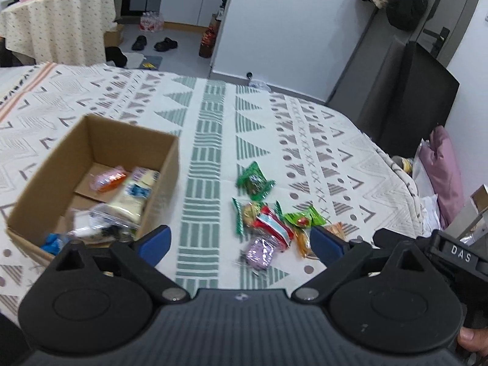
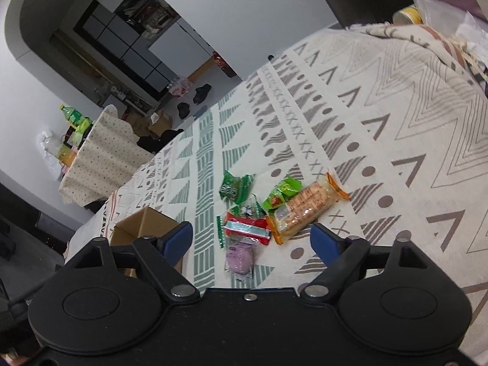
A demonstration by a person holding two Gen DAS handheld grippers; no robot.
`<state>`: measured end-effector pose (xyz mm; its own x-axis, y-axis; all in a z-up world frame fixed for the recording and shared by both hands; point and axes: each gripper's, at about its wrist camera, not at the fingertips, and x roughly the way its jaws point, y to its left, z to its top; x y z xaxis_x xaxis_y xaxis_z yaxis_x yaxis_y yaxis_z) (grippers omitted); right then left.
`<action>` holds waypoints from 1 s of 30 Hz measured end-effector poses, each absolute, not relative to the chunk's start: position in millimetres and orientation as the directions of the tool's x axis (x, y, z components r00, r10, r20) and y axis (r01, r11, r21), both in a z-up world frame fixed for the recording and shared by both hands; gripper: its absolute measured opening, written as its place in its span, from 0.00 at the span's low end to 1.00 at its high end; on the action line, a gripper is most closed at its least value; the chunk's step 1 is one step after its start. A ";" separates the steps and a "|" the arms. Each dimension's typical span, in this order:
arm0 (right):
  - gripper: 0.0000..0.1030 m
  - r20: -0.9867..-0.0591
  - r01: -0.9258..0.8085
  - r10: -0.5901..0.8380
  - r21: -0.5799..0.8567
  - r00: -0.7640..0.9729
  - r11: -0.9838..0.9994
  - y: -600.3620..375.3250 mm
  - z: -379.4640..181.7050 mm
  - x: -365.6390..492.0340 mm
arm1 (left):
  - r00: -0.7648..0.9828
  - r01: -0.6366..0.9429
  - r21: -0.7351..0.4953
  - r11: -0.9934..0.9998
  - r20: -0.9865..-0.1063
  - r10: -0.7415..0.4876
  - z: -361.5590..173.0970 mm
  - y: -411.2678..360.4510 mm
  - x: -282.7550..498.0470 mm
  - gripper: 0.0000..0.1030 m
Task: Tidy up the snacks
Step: 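Move both tools back toward the snack pile, then grasp the purple pack with the left tool while the right tool grasps the orange wafer bar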
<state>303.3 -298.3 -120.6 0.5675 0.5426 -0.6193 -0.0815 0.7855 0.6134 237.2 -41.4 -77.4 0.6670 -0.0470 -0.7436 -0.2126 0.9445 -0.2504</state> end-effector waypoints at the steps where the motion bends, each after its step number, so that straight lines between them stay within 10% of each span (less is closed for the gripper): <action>1: 0.79 -0.624 -0.075 0.542 0.615 0.563 0.785 -298.6 -123.7 305.0 | 0.660 -0.212 -0.253 0.944 -0.749 -0.053 -82.7 -43.3 240.3 0.88; 30: 0.63 -0.702 0.045 0.529 0.620 0.477 0.783 -284.6 -191.2 363.6 | 0.497 -0.157 -0.234 0.959 -0.858 -0.128 -201.0 -73.8 321.5 0.65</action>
